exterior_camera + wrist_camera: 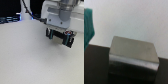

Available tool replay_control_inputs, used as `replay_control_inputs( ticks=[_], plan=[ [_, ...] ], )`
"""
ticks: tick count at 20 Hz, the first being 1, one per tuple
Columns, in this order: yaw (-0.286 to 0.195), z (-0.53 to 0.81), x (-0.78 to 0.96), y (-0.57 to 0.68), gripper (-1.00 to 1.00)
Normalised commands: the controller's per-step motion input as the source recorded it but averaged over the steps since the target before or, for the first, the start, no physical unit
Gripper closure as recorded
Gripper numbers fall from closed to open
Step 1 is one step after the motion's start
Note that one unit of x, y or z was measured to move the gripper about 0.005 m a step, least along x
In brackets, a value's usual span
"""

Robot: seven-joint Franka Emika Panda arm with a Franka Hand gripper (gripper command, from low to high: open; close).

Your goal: Open the kcup holder, insert the kcup into the holder, and close the kcup holder

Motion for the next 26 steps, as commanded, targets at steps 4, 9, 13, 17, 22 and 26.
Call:
replay_control_inputs(
  ticks=[4,9,13,17,22,26],
  plan=[
    [0.277,-0.17,-0.07,0.05,-1.00],
    [0.191,-0.09,-0.25,0.25,-1.00],
    [0.143,-0.02,-0.29,0.42,-1.00],
    [0.126,0.02,-0.31,0.52,-1.00],
    [0.112,0.04,-0.41,0.55,-1.00],
    [0.089,0.09,-0.51,0.55,-1.00]
  ],
)
